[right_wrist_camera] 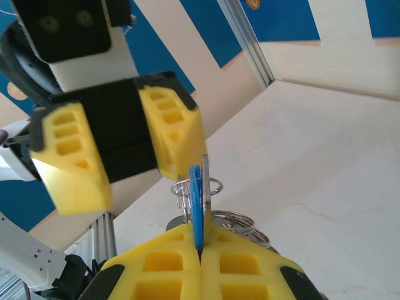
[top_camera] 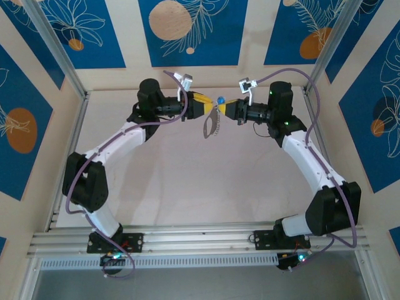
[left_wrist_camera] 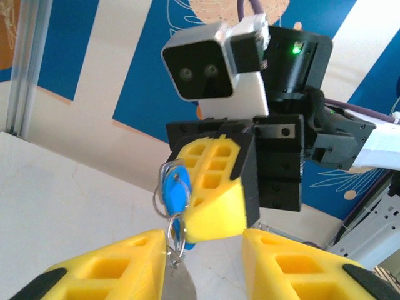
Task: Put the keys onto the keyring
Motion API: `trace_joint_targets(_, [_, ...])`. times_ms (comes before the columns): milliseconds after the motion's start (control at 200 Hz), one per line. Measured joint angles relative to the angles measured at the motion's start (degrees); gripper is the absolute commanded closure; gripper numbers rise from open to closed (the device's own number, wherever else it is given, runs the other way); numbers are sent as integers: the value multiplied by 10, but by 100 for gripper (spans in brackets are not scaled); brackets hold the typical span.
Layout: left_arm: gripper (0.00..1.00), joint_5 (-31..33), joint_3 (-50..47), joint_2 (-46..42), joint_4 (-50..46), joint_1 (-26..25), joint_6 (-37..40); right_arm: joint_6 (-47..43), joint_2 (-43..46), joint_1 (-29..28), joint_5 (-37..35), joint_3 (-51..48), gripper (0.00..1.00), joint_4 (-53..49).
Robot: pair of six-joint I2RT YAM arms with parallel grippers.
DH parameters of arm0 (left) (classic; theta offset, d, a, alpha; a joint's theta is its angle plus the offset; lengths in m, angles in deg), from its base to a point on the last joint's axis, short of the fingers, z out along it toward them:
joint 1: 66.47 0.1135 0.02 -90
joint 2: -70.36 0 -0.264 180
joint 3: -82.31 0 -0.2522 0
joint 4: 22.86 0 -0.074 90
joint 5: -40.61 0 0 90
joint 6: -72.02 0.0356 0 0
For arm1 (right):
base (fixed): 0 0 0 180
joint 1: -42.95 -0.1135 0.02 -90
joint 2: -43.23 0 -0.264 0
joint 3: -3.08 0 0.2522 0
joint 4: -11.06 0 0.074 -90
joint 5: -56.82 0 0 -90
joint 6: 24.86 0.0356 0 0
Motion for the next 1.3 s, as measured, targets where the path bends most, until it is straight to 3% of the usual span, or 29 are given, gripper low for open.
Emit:
trace_joint_targets(365, [61,12,-66,-25,66,44,-55,7,-96,0,-6,10,100,-3])
trace_joint_targets(925, [61,43,-102,-76,10,69,-17,49,-360,-2,5,202,100,37])
trace_joint_targets(1300, [61,61,-114,-81,-5,72,-7,83,-459,-29,10,259,100,44])
